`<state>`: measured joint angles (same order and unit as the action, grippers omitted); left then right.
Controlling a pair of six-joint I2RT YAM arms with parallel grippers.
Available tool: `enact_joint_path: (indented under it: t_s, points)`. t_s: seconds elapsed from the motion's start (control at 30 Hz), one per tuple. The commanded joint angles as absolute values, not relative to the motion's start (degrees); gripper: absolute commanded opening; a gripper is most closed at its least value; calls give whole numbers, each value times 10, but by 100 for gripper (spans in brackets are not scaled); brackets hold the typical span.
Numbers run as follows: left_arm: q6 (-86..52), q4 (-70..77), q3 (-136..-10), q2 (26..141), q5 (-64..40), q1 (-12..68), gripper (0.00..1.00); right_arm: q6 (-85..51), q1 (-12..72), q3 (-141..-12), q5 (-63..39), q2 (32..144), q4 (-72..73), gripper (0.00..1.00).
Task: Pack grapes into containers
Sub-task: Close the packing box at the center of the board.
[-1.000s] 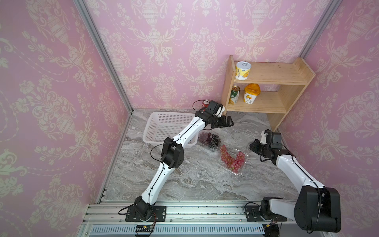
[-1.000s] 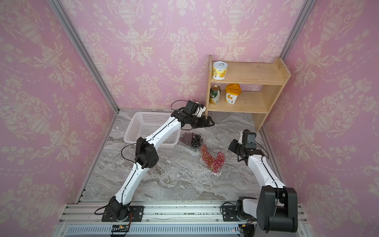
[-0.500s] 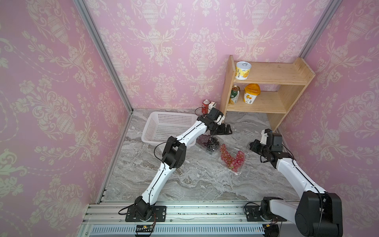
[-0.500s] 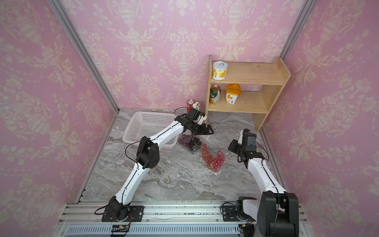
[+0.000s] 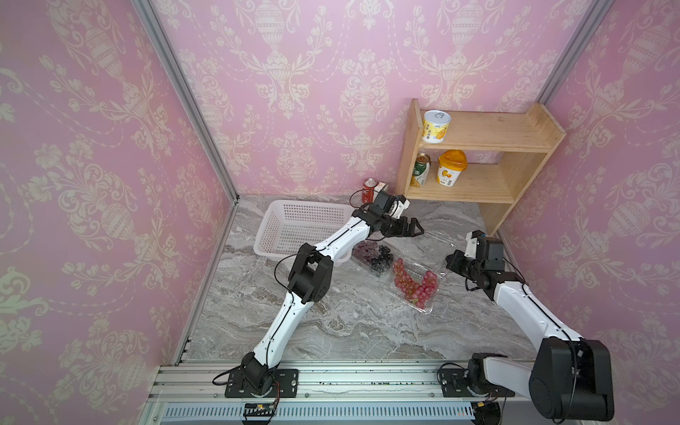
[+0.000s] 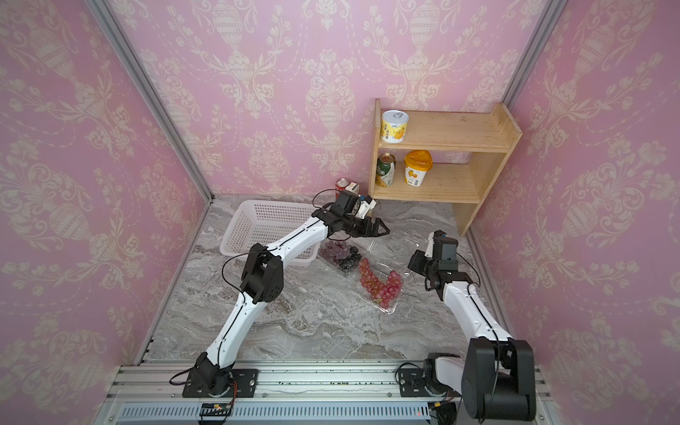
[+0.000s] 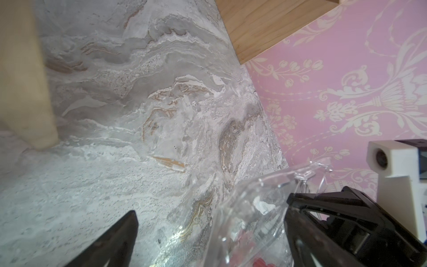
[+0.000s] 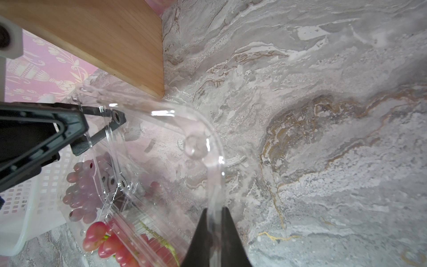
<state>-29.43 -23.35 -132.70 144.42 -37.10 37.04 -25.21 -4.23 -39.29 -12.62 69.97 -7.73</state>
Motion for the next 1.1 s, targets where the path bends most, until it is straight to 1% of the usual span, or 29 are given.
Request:
enact_joint_path:
  t_s: [0.0, 0.27, 0.5, 0.73, 0.83, 0.93, 1.03, 1.07]
  points:
    - [-299, -193, -1313, 1418, -413, 373, 99, -237, -34, -416, -134, 713, -74, 12]
    - [-316, -142, -1282, 1403, -443, 372, 99, -234, -28, -426, -130, 728, -75, 14]
    - [-325, -105, -1243, 1379, -460, 372, 99, -235, -22, -432, -113, 744, -80, 17]
    - [-338, -74, -1207, 1357, -480, 370, 99, -241, -22, -439, -116, 759, -77, 18]
    - [-333, -68, -1186, 1342, -481, 368, 99, -241, -22, -440, -115, 754, -78, 23]
    - [-331, -65, -1173, 1332, -483, 367, 99, -242, -22, -441, -117, 746, -83, 31]
    - [-331, -62, -1162, 1323, -483, 366, 99, -244, -21, -446, -119, 733, -94, 36]
    - [-330, -61, -1159, 1321, -482, 366, 99, -246, -22, -447, -119, 727, -99, 40]
